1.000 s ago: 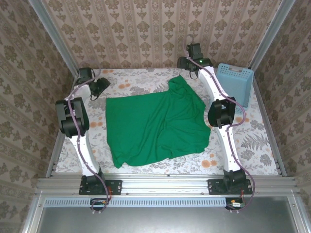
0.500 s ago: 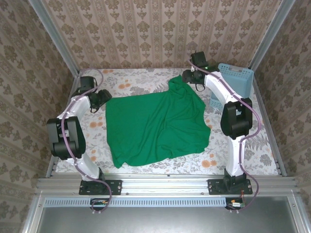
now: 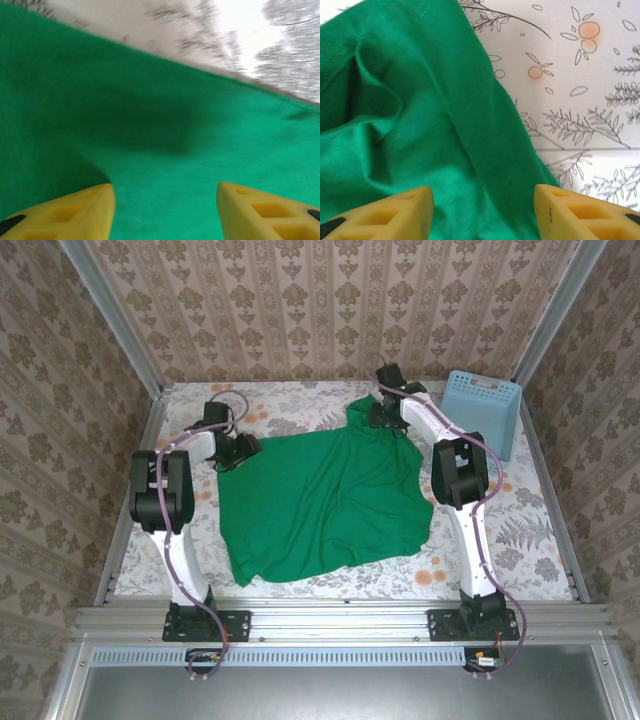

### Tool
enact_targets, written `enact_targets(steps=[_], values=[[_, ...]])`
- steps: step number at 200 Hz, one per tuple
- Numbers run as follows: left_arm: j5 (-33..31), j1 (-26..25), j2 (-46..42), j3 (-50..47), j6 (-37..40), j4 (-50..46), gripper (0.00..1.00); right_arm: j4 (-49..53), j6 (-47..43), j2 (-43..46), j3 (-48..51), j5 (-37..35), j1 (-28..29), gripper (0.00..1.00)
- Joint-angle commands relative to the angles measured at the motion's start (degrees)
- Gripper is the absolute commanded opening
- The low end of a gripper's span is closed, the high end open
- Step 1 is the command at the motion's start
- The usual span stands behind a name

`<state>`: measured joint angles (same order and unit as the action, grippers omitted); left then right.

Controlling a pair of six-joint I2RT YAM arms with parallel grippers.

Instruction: Fold the inside-out t-shirt

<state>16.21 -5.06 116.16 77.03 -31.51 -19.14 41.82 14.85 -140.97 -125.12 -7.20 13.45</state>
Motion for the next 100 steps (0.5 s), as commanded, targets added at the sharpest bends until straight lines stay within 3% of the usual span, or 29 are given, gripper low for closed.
enact_targets(steps=[1,29,51,100], values=[[-0.25,2.37,2.12,0.33,-2.08,0.19,0.56,6.46,0.09,-3.65,-5.78,-5.71,-0.43,0.46],[-2.1,5.36,2.25,-3.46,-3.81,1.2,0.54,7.52,1.98,-4.54,-6.86,-6.79,-2.17,0.2],[-1.76,7.34,0.3,-6.53,-4.8,2.96,0.52,7.6,2.67,-4.38,-7.53,-6.79,-3.15,0.08],[-2.06,9.86,-2.42,-8.54,-3.52,2.92,0.51,8.46,2.94,-3.79,-9.28,-8.02,-3.79,0.02]])
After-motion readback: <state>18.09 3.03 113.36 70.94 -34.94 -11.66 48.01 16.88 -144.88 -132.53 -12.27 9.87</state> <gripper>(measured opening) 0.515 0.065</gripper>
